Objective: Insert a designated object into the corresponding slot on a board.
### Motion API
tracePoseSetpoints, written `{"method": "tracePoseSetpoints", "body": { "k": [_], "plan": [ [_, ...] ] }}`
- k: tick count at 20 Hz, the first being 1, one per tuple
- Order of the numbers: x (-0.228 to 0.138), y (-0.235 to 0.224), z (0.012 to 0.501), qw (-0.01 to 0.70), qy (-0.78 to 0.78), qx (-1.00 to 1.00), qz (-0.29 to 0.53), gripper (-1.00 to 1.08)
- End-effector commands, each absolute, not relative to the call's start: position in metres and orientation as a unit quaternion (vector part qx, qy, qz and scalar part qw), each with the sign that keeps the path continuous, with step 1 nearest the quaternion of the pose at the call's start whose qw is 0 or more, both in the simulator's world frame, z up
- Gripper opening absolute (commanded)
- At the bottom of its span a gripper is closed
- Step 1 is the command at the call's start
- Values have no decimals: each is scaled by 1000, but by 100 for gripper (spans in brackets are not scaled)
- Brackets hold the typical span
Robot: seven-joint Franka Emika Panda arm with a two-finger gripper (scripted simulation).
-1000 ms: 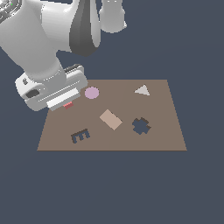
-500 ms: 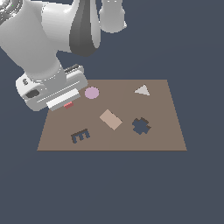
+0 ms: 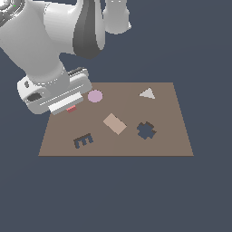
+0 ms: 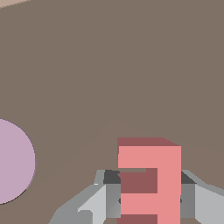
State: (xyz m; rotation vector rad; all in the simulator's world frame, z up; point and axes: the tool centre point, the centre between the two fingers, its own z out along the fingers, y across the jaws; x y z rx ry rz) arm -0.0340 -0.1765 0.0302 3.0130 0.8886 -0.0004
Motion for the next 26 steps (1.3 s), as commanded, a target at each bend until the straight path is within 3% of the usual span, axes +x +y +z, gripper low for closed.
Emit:
{"method": "tracePoseSetpoints", "body": {
  "k": [1,26],
  "plan": [
    [-33,-174,30,0,272,962,0,-100],
    [1,-118,35,0,-57,998,0,-100]
  ]
}}
